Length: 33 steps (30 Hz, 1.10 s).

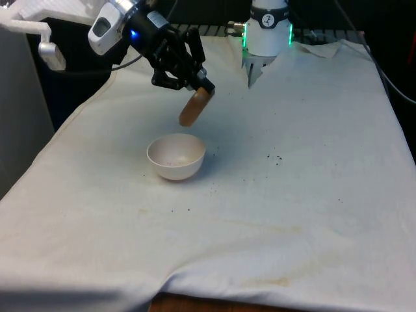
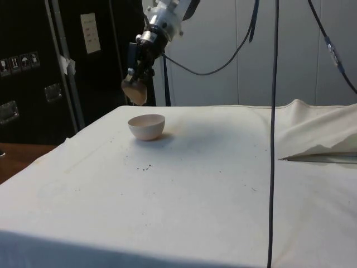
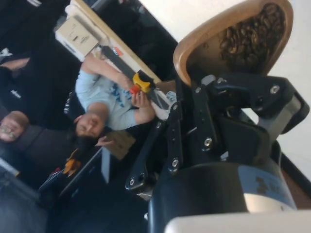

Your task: Pour the coffee beans from the cup into the bowl.

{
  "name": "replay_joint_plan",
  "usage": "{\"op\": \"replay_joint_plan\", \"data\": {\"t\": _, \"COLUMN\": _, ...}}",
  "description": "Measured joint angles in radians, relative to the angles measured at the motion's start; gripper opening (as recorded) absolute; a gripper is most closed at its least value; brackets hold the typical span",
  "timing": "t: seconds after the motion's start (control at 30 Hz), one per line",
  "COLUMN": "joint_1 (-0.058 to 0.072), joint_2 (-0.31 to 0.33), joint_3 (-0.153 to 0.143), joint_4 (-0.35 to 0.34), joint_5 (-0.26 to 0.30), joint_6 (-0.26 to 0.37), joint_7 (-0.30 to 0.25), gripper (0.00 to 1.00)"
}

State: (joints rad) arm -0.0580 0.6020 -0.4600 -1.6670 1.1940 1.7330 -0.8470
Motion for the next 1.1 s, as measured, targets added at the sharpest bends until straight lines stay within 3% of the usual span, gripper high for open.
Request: {"op": "replay_joint_plan", "data": {"t": 1.1, "joint_1": -0.016, "joint_2": 0.069, "joint_3": -0.089, "joint_4": 0.017, "joint_5": 0.207, "joint_6": -0.214, "joint_7": -0.001, "gripper": 0.0}}
